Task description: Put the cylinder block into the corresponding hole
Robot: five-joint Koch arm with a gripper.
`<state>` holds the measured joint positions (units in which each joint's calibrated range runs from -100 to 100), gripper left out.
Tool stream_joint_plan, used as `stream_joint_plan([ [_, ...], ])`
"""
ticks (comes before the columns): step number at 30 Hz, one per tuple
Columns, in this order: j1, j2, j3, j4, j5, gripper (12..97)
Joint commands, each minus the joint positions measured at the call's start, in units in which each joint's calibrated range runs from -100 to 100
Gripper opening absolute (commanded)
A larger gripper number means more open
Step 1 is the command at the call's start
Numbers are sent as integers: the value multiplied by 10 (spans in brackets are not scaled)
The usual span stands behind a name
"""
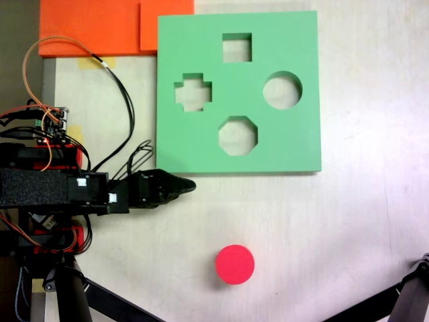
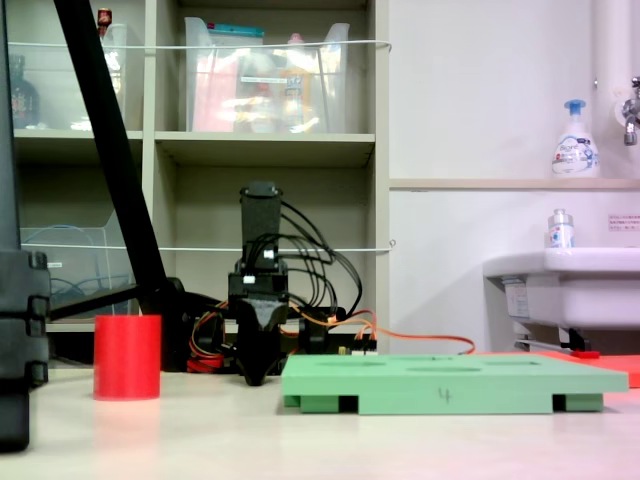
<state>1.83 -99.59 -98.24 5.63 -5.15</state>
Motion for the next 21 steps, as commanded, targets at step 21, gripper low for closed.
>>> stream_joint_plan([
  [21, -21, -4, 12, 360, 472, 534],
])
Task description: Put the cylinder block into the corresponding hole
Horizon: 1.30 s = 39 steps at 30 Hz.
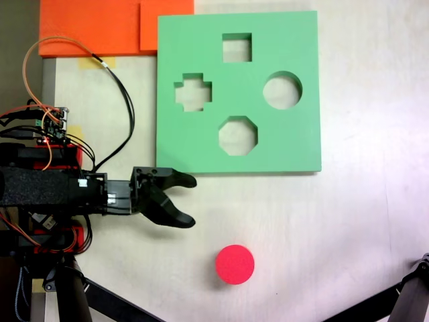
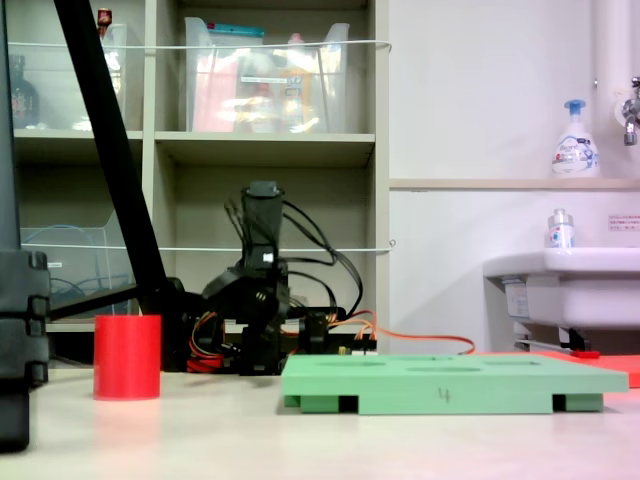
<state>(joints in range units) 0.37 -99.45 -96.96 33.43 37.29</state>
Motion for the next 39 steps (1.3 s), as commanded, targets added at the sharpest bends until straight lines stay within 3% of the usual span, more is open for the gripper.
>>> stream_joint_plan([
  [1, -9, -5, -6, 99, 73, 534],
  [10, -25, -5, -30, 150, 147, 536],
  [16, -30, 21, -30, 277, 131, 621],
  [21, -32, 211, -30, 451, 116, 779],
  [33, -41, 314, -30, 488, 115, 777],
  [39, -52, 616, -30, 666, 116, 777],
])
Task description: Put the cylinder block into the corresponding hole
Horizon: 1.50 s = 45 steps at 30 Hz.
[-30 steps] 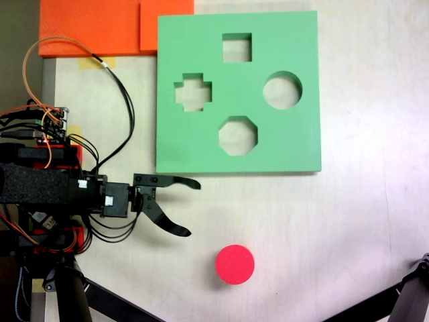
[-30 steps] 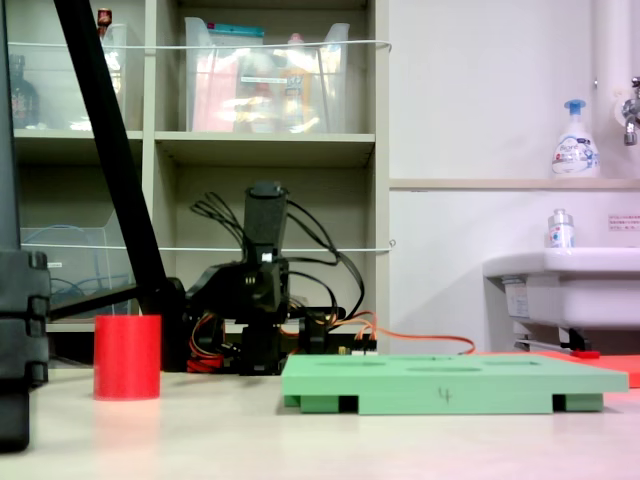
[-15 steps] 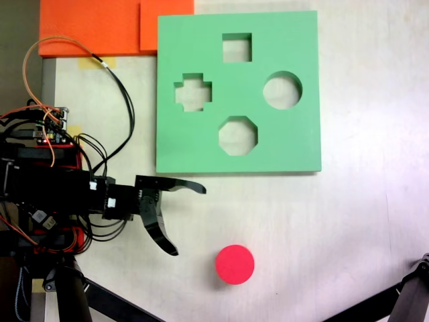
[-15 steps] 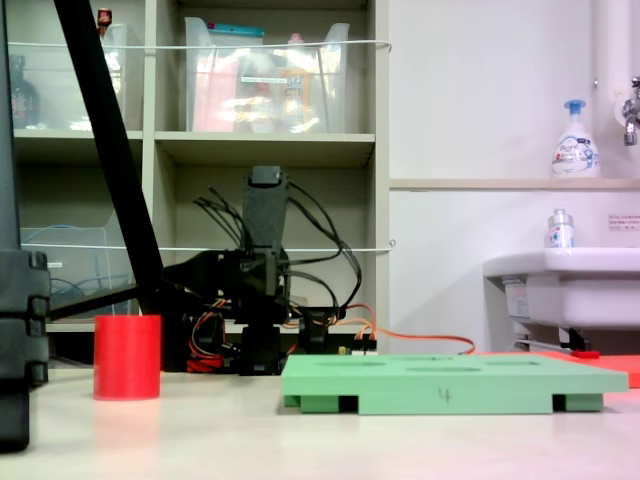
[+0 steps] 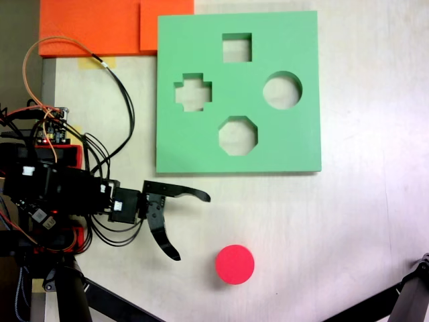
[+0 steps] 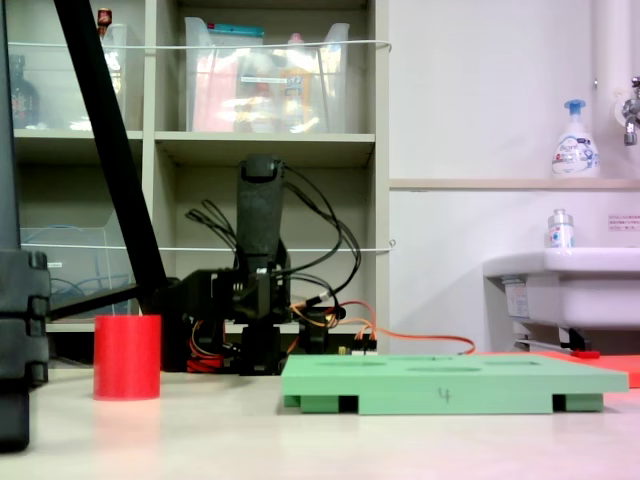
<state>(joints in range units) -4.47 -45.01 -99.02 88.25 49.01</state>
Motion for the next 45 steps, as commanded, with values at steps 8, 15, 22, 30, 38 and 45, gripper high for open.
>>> stream_joint_plan([
  [8, -10, 206, 54, 117, -1, 777],
  [15, -17, 298, 165, 117, 0, 777],
  [22, -26, 397, 266, 117, 2, 770],
  [30, -43, 461, 321, 117, 9, 746],
  [38, -54, 528, 394, 117, 23, 723],
  [45, -53, 545, 425, 101, 28, 546],
])
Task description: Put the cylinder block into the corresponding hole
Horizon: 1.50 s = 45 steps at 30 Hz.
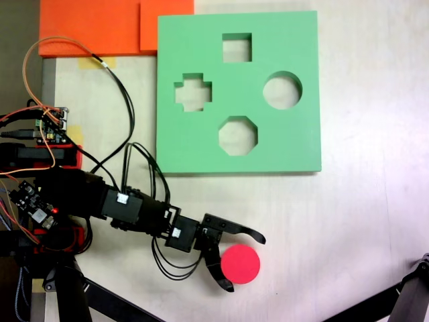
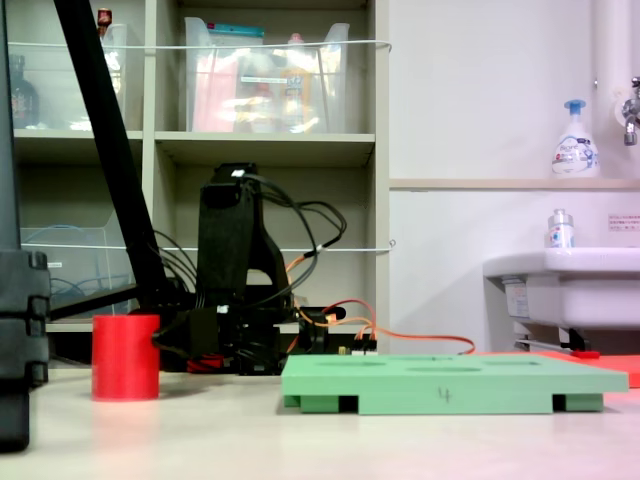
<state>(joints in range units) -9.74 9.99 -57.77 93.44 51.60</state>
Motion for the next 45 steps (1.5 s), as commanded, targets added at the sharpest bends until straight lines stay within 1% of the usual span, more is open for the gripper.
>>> stream_joint_plan([
  [1, 0, -5, 11, 49, 2, 487],
  [2, 1, -5, 10, 49, 2, 446],
  [6, 6, -5, 9, 49, 2, 396],
  [9, 9, -10, 5, 49, 2, 395],
  [13, 14, -65, -3, 46, 2, 395],
  [18, 25, -251, -17, -61, 2, 393],
  [22, 39, -416, -20, -162, 2, 335],
  [27, 83, -531, 31, -278, 2, 335],
  [32, 149, -522, 74, -316, 1, 335],
  [37, 204, -448, 152, -355, -2, 335],
  [45, 252, -323, 276, -403, -3, 335],
])
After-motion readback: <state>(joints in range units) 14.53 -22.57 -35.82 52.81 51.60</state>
